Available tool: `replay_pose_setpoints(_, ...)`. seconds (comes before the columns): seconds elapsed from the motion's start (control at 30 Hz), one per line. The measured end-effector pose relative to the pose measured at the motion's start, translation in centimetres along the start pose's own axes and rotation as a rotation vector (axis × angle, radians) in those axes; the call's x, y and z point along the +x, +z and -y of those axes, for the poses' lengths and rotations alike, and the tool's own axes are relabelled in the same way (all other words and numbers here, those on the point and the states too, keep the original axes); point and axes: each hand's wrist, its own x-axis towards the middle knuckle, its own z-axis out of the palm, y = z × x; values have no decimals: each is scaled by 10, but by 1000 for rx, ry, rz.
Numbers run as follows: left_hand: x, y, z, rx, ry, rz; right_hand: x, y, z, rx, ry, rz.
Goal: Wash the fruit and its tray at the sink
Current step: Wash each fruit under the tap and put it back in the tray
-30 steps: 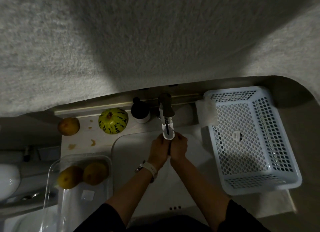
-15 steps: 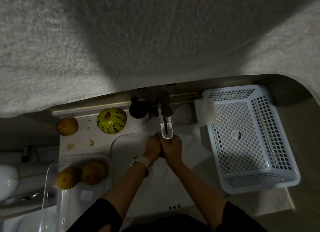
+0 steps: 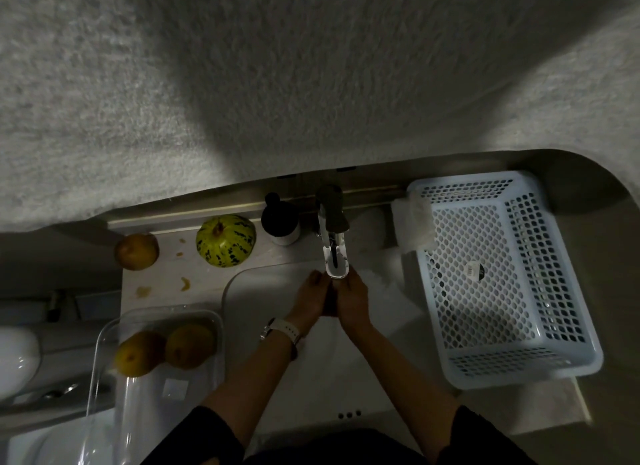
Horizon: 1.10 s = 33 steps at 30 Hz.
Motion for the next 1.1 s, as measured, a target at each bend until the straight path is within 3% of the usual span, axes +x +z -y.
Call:
replay_pose_setpoints(0.1,4,1,10,189,109,-56,-8,-3,4,14,-62,56)
replay_pose_setpoints(0.17,8,2,13,208,63,-99,-13,-4,3,-4,-101,105)
replay_pose_setpoints(0.3,21,2,12,-250,-296,-132,-15,-3,0,-159,-194,185)
replay_pose_setpoints(0.4,15,-3,5,-401,-447,11,-12,-4,1,-224,-227,213)
replay_pose_setpoints(0.53,13,-7,5,-519,-448,71,-3,-4,13,0,94,177)
replay_pose_setpoints(0.63,14,-11,10,-609,-429,70,2,-6,17,82,166,189)
replay_pose_setpoints(0.87,13,-1,10,-550,-429,87,-8,-21,19,180,39,201)
replay_pose_setpoints(0.97,6,7,6,-556,-415,198,-8,-32,16,199,-16,204)
replay_pose_setpoints(1.1,6,18,-2,-482,-387,177,-5,-41,12,199,-37,166)
